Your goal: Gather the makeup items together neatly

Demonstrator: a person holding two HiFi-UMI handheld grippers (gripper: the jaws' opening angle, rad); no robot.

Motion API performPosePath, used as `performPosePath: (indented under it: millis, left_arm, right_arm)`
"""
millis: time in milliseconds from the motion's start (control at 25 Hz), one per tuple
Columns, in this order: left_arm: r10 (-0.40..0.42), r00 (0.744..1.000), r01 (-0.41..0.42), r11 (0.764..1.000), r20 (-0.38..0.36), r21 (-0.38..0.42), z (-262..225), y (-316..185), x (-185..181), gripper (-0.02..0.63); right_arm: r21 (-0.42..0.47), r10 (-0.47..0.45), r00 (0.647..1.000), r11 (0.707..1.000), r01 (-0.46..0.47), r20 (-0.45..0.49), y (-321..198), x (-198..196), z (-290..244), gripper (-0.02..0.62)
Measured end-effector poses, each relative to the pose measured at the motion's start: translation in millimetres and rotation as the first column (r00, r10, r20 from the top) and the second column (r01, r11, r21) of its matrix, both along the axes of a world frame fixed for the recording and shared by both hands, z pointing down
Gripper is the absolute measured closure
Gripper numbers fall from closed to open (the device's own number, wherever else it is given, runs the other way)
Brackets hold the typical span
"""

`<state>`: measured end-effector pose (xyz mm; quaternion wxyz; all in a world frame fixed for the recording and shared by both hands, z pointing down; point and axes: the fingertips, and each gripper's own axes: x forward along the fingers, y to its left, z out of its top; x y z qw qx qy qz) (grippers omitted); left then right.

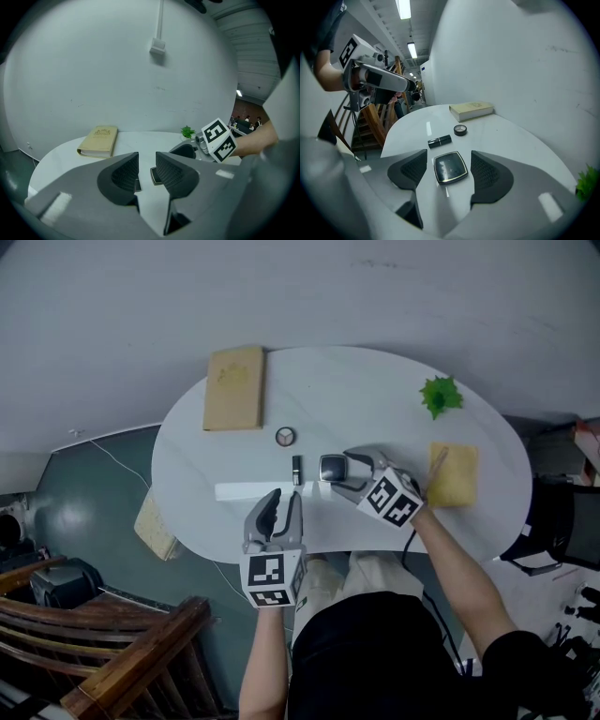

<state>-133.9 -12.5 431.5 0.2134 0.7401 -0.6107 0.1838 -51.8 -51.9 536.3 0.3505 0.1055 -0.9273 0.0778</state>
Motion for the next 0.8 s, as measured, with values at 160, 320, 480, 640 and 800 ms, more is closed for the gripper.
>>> performPosePath:
  millis: [160, 320, 480, 640, 800]
  left_arm:
    - [0.030, 0.999, -0.030, 1.000, -0.009, 0.009, 2, -6, -5, 0.495]
    - [0.062, 0.998, -0.062, 0.998, -0.013, 0.009, 4, -11, -12, 0.492]
    - [0.092, 0.996, -0.092, 0.996, -0.010, 0.012, 4, -19, -22, 0.486]
    - [0.131, 0.991, -0.131, 0.991, -0.006, 0.006, 8, -27, -31, 0.479]
    - [0.177, 0.984, -0.177, 0.984, -0.007, -0.003, 16, -34, -38, 0.463]
  right_arm:
    - [0.002, 0.048, 0.999, 0.999, -0.048, 0.016, 4, -1, -13, 0.293]
    - [0.009, 0.112, 0.993, 0.994, -0.112, 0.026, 5, 1, -28, 0.316]
    - [0.021, 0.190, 0.980, 0.981, -0.192, 0.059, 4, 1, -48, 0.346]
    - [0.030, 0.260, 0.961, 0.964, -0.264, 0.088, 6, -1, -69, 0.348]
    - [0.040, 0.337, 0.936, 0.939, -0.343, 0.103, 9, -4, -84, 0.362]
